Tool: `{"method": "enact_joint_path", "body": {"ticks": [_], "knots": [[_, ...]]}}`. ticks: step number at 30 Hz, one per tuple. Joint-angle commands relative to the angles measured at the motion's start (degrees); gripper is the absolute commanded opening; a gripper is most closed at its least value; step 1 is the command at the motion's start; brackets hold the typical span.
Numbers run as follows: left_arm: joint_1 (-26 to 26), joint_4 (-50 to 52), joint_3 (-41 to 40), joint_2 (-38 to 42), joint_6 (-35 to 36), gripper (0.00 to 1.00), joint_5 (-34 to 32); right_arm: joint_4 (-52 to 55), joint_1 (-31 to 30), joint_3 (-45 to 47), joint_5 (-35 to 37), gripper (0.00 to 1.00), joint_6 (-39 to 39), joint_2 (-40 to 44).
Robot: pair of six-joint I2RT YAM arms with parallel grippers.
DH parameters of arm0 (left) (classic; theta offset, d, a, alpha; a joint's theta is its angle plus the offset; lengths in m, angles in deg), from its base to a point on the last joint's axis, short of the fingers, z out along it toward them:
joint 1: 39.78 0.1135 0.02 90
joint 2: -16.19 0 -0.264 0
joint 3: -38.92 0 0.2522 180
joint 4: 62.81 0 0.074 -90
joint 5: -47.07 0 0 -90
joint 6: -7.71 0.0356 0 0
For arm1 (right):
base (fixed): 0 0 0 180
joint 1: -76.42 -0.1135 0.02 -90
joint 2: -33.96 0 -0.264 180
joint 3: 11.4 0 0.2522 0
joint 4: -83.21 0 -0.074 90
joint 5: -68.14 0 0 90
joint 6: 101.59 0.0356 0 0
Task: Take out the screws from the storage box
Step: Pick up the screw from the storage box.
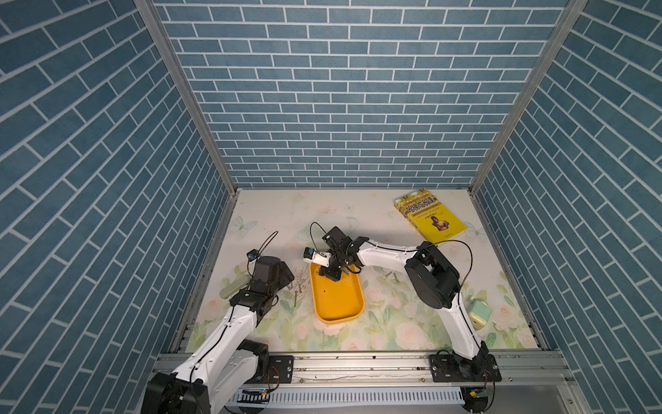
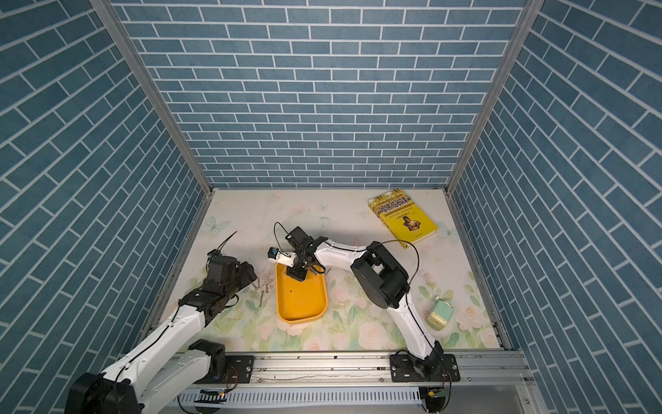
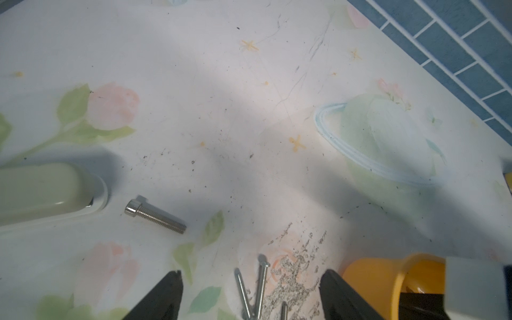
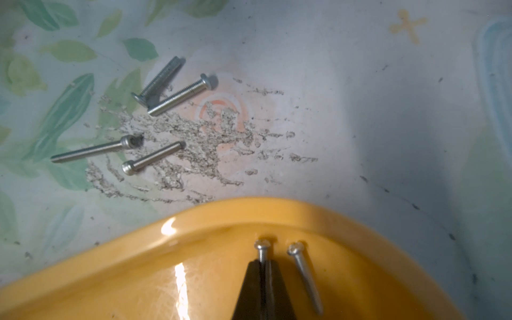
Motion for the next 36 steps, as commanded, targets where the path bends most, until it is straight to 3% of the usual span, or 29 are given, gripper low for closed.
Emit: {"method": "enact_joint_path", "body": {"ticks": [1,9,19,28,36], "knots": [[0.46,0.28,1.00,1.17,0.81,0.83,-0.01,8.32,0.25,2.57,2.65,0.00,0.71,-4.89],[0.40,0.08,2.15,2.80,2.15,0.84,1.38,2.15,0.29,6.31,-1.63,0.00,-0.84,1.69],[0.38,2.20,5.52,6.71,6.09,0.84,3.20,-9.54,0.34,13.27,-4.57,0.00,-1.04,16.84],[0.18,1.72,8.97,5.59,7.59,0.83,5.95,-16.20,1.23,21.87,-0.52,0.00,0.23,25.06],[-0.99,2.94,12.30,4.16,9.42,0.83,7.65,-25.81,6.93,32.14,1.85,0.00,5.72,35.67]]}}
